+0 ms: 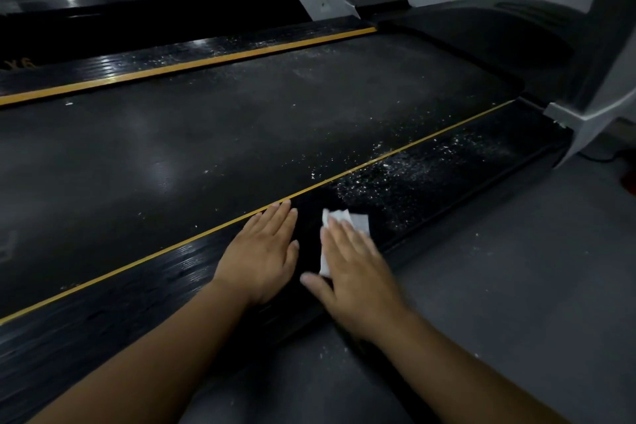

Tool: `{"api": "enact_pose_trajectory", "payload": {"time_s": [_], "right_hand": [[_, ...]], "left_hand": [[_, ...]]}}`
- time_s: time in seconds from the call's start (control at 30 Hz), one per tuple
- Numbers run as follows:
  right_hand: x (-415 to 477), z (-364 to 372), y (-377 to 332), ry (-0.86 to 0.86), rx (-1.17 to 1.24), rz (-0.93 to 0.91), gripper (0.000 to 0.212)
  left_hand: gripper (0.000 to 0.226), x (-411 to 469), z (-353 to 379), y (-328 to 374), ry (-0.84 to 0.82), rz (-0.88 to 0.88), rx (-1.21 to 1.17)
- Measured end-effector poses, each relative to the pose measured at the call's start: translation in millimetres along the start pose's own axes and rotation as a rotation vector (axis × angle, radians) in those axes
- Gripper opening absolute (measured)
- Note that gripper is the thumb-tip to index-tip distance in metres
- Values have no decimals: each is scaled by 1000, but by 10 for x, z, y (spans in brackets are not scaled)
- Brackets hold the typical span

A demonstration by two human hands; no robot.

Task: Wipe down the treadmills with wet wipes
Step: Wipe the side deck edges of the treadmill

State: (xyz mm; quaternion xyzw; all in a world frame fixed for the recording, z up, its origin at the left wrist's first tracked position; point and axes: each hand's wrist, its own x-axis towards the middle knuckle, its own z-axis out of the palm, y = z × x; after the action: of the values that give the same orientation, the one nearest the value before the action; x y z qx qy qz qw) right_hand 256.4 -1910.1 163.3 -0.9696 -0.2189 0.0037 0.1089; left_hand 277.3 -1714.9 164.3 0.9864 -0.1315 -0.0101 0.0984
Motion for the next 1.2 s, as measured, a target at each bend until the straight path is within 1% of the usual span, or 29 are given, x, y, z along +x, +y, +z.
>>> {"api": "enact_pose_trajectory", "payload": {"time_s": [0.07,0.1,0.17,0.23,0.27,0.33,0.4,0.43,0.47,0.53,0.6,0.63,0.7,0.77,0.8,0.83,0.9,0.97,1.0,1.03,1.1,1.17,1.2], "right_hand": [[-147,13,125,15,-29,-39,92],[-129,-27,246,30,-34,5,94],[53,-114,448,61,-37,143,106],[285,-127,404,42,-38,214,110],[329,-119,274,33,-18,202,108],[229,-25,40,21,8,77,99],[18,63,35,7,-4,-53,92],[-30,53,129,8,-12,-74,91],[-13,5,246,10,-16,-46,94],[165,-97,456,38,-35,76,102],[417,-143,467,0,-39,163,103],[492,-151,385,-12,-24,163,103],[441,-122,214,-18,-1,65,100],[210,-45,201,5,7,-54,89],[115,-28,264,30,-4,-71,82],[94,-36,360,60,-13,-51,81],[286,-113,535,39,6,75,89],[641,-134,575,-36,-11,197,79],[777,-134,509,-52,-28,214,74],[834,-133,416,-63,-27,196,72],[711,-117,259,-82,1,62,74],[446,-81,295,-68,-7,-58,87],[415,-90,393,-46,-8,-66,91]], "left_hand": [[91,22,-8,29,3,0,-17],[91,33,-5,43,5,0,-28],[90,53,-1,61,11,-3,-33],[90,65,1,68,6,-6,-14],[91,69,1,72,0,-7,-1],[93,85,0,75,-9,-6,14],[92,95,-3,74,-2,-2,14],[91,91,-5,75,-1,0,12],[91,89,-6,78,-2,0,9],[89,90,-8,79,-4,0,-4],[89,96,-6,71,1,0,-7],[89,98,1,66,1,1,-6],[89,105,15,54,-2,-3,-11],[89,127,17,42,-5,-5,-20],[88,139,15,40,-4,-2,-16],[87,152,12,43,1,2,-6],[86,166,9,60,8,7,4],[85,167,10,64,9,7,-1],[85,164,9,62,8,8,0],[85,157,14,63,6,9,1],[85,158,10,57,10,10,-8],[86,167,-1,57,9,14,-14],[86,170,-6,59,10,15,-11]]}}
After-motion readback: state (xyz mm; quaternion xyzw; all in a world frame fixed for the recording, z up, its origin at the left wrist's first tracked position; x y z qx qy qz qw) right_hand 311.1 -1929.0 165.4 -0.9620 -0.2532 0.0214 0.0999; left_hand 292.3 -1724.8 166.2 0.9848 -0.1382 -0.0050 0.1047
